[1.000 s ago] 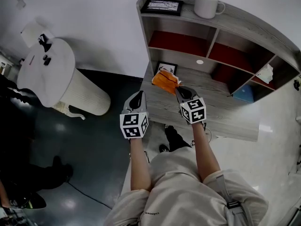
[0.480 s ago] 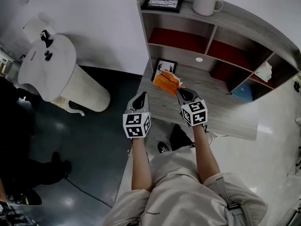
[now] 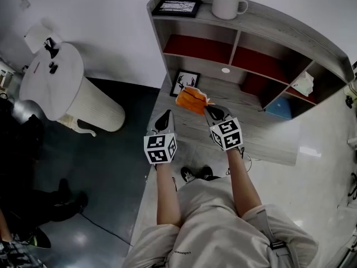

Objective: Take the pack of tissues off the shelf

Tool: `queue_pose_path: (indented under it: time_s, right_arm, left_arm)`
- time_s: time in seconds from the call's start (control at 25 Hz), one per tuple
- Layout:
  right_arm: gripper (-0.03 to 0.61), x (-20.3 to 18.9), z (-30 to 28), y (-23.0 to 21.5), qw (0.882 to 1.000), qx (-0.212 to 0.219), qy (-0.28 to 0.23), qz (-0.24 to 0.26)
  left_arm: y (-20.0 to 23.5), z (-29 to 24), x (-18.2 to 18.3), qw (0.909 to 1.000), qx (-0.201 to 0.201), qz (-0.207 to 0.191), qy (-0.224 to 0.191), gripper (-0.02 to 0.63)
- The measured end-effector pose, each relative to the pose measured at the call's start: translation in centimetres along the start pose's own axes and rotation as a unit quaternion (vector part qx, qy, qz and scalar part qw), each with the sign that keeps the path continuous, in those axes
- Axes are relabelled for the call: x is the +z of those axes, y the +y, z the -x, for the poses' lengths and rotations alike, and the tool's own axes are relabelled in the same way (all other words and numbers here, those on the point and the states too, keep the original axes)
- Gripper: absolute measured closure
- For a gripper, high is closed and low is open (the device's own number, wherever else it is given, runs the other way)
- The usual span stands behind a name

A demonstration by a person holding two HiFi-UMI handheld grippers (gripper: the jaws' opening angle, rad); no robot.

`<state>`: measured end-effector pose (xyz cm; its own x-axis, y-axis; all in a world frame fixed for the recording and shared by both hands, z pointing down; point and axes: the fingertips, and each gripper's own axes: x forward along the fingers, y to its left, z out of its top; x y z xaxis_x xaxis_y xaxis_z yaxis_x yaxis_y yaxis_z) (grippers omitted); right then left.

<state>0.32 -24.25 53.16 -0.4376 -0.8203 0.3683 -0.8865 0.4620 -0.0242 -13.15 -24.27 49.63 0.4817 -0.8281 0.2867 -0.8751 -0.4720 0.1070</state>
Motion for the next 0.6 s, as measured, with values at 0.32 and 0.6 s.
queue_pose_path:
  time_s: [0.32, 0.6]
  right_arm:
    - [0.554, -3.0, 2.1, -1.4, 0.999, 0.011, -0.017, -0.03]
    - [0.555, -4.1, 2.3, -0.6, 0.998, 0.026, -0.017, -0.048]
  left_arm:
    - [-3.3, 1.0, -2.4, 0.9993, -0.005, -0.033, 0.015, 0.604]
    - [-3.4, 2.2, -1.5, 0.9987, 0.005, -0.05, 0.007, 0.604]
